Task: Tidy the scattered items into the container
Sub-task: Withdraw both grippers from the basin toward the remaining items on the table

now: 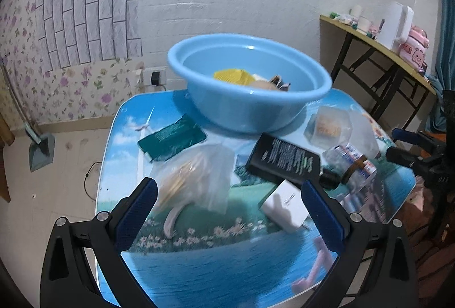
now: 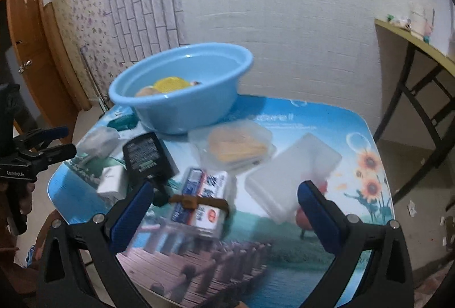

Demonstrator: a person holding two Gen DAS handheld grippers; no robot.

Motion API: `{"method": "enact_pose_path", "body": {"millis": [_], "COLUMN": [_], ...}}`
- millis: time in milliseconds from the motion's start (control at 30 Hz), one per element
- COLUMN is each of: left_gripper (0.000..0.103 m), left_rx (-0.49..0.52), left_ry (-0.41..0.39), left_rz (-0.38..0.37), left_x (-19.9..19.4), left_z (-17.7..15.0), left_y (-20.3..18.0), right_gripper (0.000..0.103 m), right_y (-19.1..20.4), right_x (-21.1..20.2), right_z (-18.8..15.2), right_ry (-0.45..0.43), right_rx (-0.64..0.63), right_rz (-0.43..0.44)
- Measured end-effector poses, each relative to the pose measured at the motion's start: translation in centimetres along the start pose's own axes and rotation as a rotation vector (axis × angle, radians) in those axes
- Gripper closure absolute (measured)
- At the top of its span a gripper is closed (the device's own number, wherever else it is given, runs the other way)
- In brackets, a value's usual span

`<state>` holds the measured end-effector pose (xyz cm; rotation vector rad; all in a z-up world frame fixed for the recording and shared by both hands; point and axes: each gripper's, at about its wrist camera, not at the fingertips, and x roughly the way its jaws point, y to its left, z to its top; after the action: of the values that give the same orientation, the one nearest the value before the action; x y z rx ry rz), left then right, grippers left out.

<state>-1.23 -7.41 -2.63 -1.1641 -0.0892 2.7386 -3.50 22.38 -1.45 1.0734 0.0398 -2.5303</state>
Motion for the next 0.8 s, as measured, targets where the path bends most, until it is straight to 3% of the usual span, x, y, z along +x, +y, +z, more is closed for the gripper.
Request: {"method": "enact_pose_path", "body": {"millis": [100,233,333,800], "left_gripper": [0.002,0.002,0.002,0.002], "left_rx": [-0.011,-0.034,-0.036,-0.056], "left_ry": [0.003,0.001,0.006,0.049], "left_rz": [0.003,-0.007,-0.002,-0.055], "left_x": [0.2,0.5,1.1,4.5], "left_z": [-0.3,-0.3,-0.2,-0.3], "left_y": [0.5,1.2,1.7,3.6], "right_gripper": [0.0,0.013,0.016,0.022], "right_y": [-0.9,-1.1,-0.3,2.7], "right_x": [0.2,0.5,1.1,4.1], "right_z": [-0.4,-0.7,-0.7,-1.2], "right_ry": [0.015,0.037,0.061,0.17], "right_rx": [0.043,0.068,0.053,0.011], "right_rz": [0.007,0.025,0.05,0.033]}}
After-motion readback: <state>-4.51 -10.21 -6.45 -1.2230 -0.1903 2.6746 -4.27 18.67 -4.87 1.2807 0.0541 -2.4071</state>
